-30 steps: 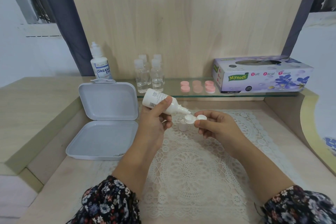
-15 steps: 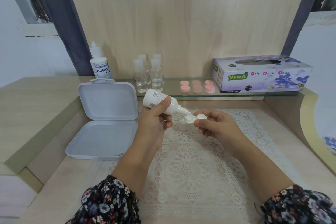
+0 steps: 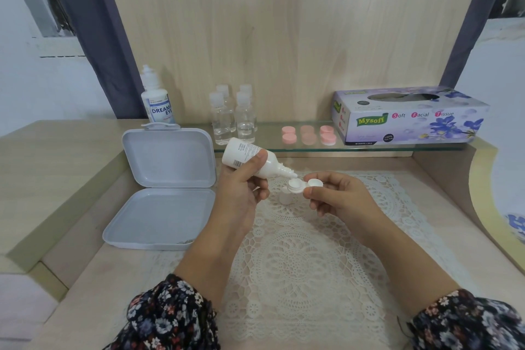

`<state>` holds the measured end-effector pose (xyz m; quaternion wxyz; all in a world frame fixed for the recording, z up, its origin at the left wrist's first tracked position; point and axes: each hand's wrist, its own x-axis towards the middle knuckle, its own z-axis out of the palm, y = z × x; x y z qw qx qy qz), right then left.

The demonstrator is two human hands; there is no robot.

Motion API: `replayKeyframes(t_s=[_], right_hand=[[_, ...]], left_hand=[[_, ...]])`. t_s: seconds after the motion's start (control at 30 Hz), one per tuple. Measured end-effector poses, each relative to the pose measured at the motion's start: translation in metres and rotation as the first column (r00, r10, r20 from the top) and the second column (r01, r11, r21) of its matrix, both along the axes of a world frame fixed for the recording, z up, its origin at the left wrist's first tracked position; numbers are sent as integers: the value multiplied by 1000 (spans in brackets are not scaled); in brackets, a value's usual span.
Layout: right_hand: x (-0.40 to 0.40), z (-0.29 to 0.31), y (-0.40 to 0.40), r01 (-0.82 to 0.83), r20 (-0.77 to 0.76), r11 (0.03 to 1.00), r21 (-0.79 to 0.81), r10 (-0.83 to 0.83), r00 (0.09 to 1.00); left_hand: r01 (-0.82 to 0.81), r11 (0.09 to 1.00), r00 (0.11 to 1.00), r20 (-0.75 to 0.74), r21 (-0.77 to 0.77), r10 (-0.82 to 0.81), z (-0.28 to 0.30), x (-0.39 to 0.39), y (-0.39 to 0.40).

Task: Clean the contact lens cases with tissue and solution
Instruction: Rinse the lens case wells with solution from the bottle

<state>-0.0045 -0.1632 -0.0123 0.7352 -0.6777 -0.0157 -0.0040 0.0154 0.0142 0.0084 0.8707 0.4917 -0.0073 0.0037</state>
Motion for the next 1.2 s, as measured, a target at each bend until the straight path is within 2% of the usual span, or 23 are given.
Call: replayKeyframes(t_s=[1.2], right_hand=[[1, -1, -1, -2, 12, 1000, -2, 2, 1000]], left_hand=[[0, 1000, 1000, 10, -16, 0, -1, 0, 1]])
